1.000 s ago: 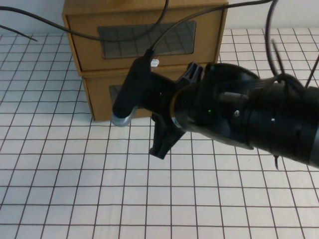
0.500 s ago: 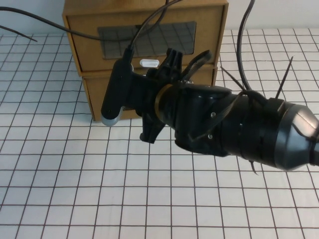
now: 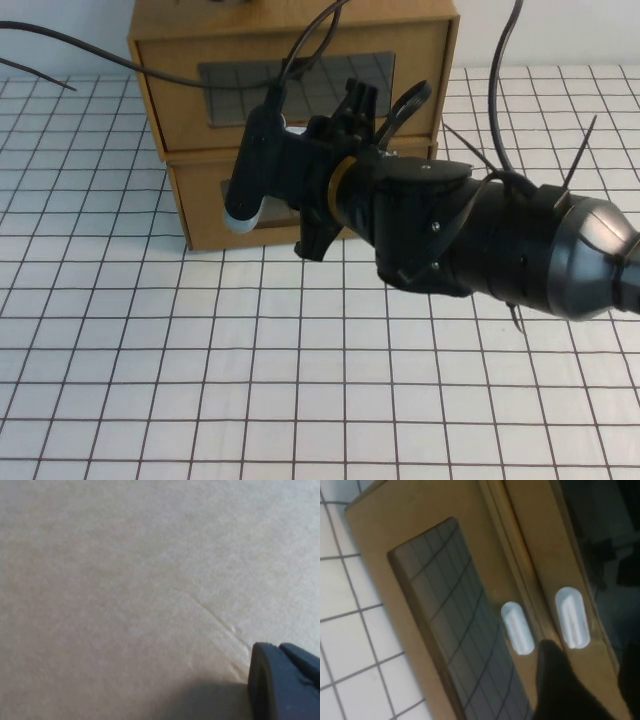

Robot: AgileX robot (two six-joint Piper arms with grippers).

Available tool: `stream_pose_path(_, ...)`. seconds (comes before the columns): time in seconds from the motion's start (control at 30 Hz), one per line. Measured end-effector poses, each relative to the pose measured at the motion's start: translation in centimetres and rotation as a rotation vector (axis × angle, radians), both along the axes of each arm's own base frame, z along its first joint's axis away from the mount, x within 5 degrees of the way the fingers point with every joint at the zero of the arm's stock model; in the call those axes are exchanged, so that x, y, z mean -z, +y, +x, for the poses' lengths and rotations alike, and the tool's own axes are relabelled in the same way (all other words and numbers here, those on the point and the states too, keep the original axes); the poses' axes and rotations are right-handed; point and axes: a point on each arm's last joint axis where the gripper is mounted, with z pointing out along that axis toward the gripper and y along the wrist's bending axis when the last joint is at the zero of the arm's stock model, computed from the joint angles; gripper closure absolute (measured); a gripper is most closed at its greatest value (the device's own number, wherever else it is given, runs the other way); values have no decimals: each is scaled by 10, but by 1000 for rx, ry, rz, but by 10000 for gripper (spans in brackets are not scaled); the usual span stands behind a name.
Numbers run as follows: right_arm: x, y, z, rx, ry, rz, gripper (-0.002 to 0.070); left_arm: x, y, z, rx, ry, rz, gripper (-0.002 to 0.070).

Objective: Open the shoe box
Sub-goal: 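Pull the top drawer of the cardboard box fully open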

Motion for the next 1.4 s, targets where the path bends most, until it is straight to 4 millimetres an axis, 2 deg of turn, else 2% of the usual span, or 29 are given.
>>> stream_pose_path(0.2, 4, -4, 13, -52, -17, 3, 435, 0, 0, 0, 1, 7, 0, 677)
stream_pose_path(0.57, 34, 3, 30, -76, -5, -59, 442, 0, 0, -1, -8, 19, -14, 677)
stream_pose_path(0.93, 27, 10, 37, -66, -25, -26, 442, 0, 0, -1, -7, 24, -16, 677)
stream_pose_path(1.2, 26, 2, 47, -52, -29, -13, 442, 0, 0, -1, -6, 25, -15, 677)
stream_pose_path(1.4, 29, 10, 54, -52, -36, -9, 442, 0, -1, -1, -7, 26, -18, 677)
